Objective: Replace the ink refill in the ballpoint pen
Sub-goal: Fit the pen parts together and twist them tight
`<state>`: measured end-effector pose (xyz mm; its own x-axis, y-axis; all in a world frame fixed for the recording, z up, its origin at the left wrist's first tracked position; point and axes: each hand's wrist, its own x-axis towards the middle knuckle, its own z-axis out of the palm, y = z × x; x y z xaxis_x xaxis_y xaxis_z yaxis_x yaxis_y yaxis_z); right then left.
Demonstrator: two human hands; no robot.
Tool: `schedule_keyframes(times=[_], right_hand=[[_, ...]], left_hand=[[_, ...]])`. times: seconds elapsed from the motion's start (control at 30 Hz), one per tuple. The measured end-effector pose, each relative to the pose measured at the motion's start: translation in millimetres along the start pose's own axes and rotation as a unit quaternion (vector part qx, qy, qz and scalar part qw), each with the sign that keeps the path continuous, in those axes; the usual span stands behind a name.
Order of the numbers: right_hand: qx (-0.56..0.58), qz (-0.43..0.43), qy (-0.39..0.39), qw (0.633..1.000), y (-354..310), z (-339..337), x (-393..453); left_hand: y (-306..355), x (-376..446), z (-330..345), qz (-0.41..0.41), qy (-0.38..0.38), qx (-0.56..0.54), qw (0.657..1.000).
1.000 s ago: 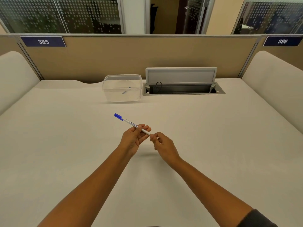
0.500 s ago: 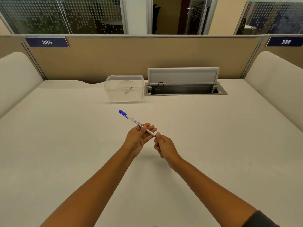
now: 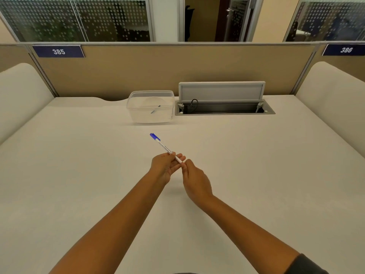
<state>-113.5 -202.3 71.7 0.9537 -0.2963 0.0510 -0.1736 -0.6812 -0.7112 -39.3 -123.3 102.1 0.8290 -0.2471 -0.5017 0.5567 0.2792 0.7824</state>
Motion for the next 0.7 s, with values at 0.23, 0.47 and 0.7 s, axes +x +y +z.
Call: schedule_keyframes(times=[0.23,0.47,0.7], right_hand=[[-0.204,-0.086,0.049,0.974,3,-2,3],[0.147,0.082,-0.058,0.984,-5,-3,6],[0.524,0.291,-0.226,0.768,0,-20,8]], left_hand=[[4,0,1,0.015,0.020,0.026,0.999],[2,-3,0,0.043,0.001,0.070,0.997],[-5,-1,-10,0.021,-0.053,0.059,0.997]])
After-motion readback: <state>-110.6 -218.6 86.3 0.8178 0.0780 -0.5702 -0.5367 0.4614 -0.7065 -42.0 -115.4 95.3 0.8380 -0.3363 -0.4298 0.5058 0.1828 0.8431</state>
